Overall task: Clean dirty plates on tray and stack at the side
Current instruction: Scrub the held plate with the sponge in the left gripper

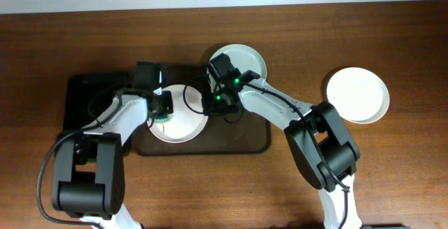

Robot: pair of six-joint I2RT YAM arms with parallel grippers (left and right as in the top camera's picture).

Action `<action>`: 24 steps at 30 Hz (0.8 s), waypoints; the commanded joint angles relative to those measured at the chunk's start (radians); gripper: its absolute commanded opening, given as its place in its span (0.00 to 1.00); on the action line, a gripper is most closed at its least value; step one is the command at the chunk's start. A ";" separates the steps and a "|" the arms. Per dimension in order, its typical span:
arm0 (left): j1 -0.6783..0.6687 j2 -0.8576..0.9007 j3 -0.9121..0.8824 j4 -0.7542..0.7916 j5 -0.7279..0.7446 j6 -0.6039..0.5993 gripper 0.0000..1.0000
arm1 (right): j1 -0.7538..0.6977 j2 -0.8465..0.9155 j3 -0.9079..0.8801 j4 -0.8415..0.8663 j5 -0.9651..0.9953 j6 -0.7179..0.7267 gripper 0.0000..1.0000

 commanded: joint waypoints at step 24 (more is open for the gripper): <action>0.002 0.039 -0.134 0.084 -0.235 -0.223 0.00 | -0.004 0.003 0.006 0.000 -0.014 -0.019 0.04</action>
